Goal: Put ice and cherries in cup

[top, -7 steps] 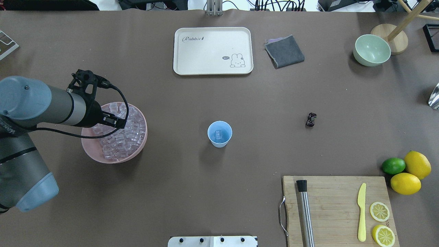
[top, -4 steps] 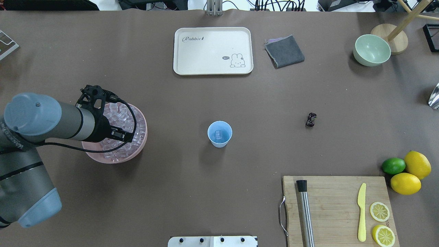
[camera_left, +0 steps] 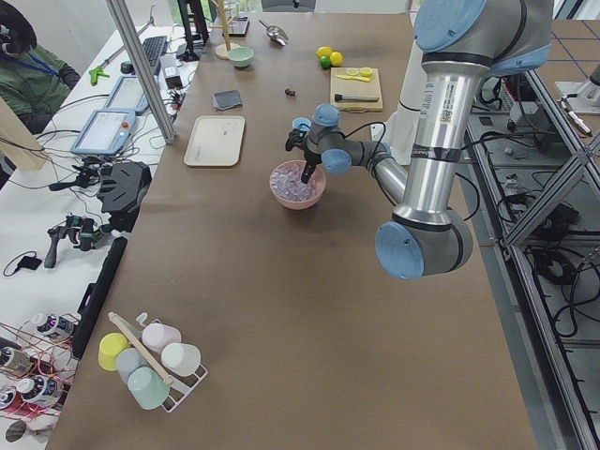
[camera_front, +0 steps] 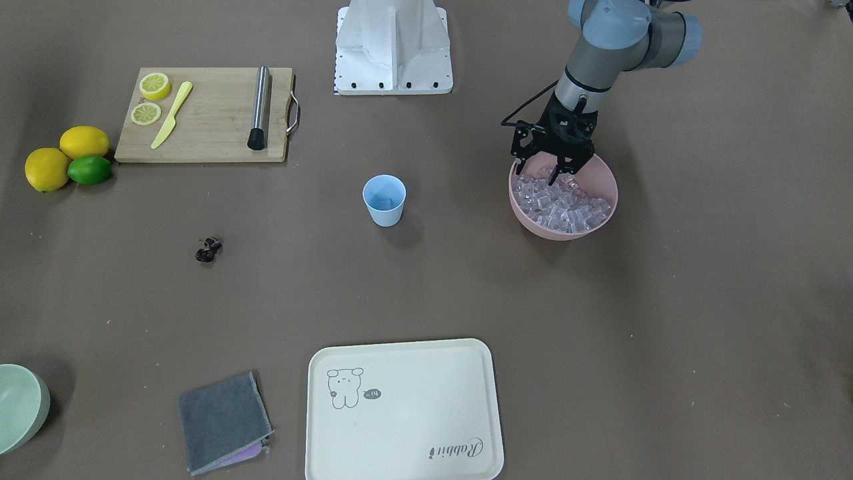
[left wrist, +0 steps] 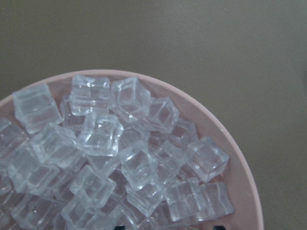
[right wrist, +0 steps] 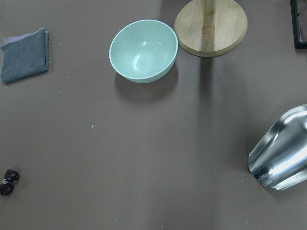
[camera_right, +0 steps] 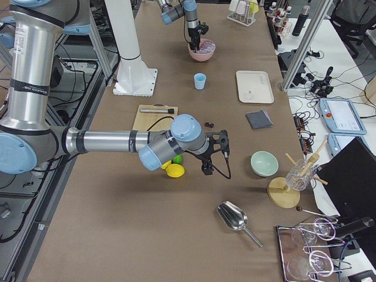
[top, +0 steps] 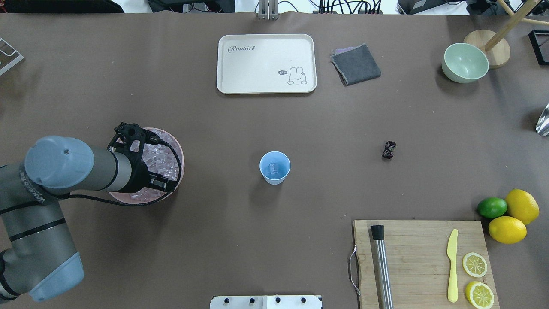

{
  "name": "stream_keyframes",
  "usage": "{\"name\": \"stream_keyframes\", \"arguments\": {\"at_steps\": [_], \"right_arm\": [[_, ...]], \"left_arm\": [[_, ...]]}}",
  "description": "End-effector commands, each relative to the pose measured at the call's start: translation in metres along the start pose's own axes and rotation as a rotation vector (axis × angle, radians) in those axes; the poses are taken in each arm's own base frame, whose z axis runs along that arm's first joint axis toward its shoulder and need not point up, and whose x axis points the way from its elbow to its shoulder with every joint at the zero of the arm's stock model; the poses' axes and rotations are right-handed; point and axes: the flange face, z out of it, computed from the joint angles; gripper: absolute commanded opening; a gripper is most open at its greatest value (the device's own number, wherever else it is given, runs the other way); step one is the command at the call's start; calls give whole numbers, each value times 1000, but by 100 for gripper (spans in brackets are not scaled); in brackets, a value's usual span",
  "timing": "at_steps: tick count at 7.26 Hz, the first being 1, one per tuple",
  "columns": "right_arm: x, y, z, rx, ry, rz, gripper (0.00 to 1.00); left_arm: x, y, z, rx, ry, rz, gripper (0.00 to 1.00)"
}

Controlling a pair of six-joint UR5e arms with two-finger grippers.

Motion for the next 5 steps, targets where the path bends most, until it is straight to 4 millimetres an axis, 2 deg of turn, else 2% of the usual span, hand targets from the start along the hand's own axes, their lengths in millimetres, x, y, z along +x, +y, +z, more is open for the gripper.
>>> {"name": "stream_keyframes", "arguments": {"at_steps": [1, 5], "right_arm": [[0, 0, 0, 0, 0, 0, 100], [0, -1, 0, 1, 1, -1, 100]], "left_arm": [[2, 9, 8, 1, -18, -2, 68], [-11, 9, 3, 0, -32, 7, 62]]}}
